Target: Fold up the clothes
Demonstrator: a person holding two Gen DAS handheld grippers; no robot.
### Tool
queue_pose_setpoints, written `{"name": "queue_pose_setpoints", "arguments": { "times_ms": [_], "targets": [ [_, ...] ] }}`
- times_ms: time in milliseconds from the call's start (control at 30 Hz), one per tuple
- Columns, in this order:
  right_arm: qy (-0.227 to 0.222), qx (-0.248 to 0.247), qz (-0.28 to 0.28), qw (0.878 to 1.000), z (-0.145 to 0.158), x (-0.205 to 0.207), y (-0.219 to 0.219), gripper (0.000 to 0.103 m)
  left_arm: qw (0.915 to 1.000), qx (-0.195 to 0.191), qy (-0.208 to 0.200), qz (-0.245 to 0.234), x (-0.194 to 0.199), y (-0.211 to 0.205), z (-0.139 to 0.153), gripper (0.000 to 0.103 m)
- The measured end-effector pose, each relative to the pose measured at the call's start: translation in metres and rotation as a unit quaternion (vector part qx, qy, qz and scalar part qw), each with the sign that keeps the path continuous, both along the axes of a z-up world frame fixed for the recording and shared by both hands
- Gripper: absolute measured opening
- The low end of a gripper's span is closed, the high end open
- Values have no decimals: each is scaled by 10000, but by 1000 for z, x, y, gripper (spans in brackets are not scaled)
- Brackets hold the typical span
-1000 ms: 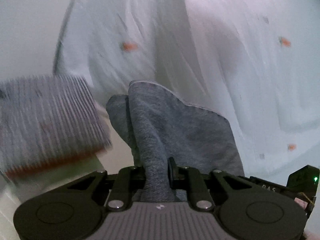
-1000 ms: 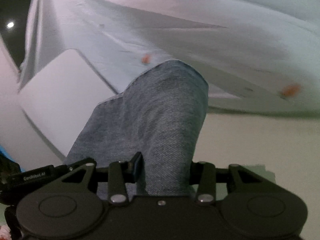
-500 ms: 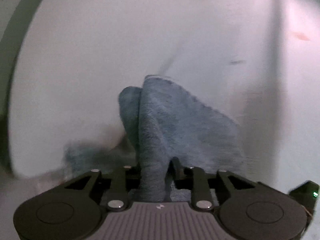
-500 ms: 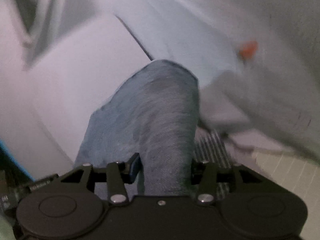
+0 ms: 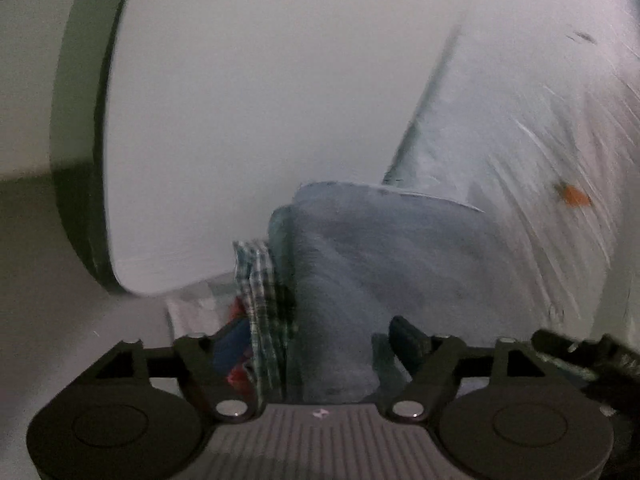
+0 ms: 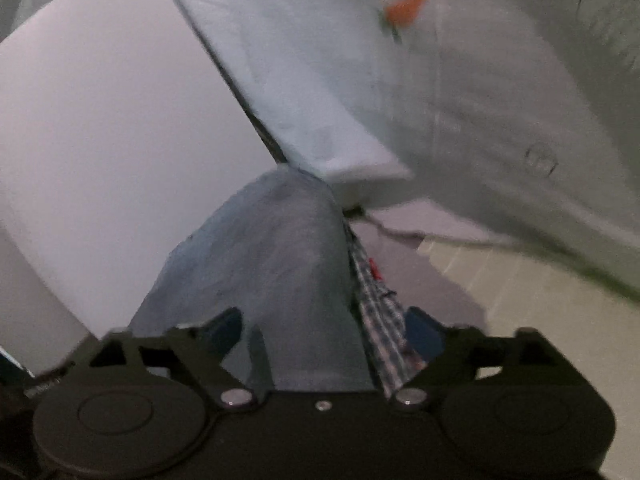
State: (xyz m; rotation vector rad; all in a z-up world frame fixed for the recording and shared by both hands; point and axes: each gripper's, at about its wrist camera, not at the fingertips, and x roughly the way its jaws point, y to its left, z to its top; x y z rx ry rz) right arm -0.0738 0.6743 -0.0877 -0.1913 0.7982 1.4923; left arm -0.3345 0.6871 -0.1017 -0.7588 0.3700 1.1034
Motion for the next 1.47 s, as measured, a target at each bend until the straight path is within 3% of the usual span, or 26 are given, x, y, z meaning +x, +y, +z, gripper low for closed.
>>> {"name": "queue_pose_setpoints", "arguments": {
  "times_ms": [100, 200, 300, 467, 667, 800, 1067, 1467],
  "targets": [
    [-579, 317, -1, 9978, 18, -19, -42, 103, 9978, 511, 272, -317, 6, -33, 22, 103],
    [-973, 595, -43, 9935, 36, -37, -90, 103, 9921, 912, 479, -715, 10, -74, 39, 103],
    [-1044, 898, -89, 9904, 43, -48, -137, 103, 9890, 1110, 361, -904, 6, -116, 51, 103],
    [-1071, 1114, -321, 9875, 52, -64, -225, 103, 9892, 1250, 215, -738, -11, -186, 60, 103],
    [-1574, 769, -458, 9835, 45, -86, -295, 103, 9874, 1285, 563, -732, -17, -252, 59, 103],
    [-1715, 560, -607, 9817, 36, -97, -332, 103, 9879, 1171, 582, -836, -22, -280, 56, 103],
    [-1524, 133, -816, 9849, 13, -103, -382, 103, 9840, 1212, 764, -1062, -35, -320, 49, 103],
    [-1518, 215, -792, 9850, 17, -104, -390, 103, 9815, 1315, 704, -1201, -38, -341, 51, 103]
  ]
}}
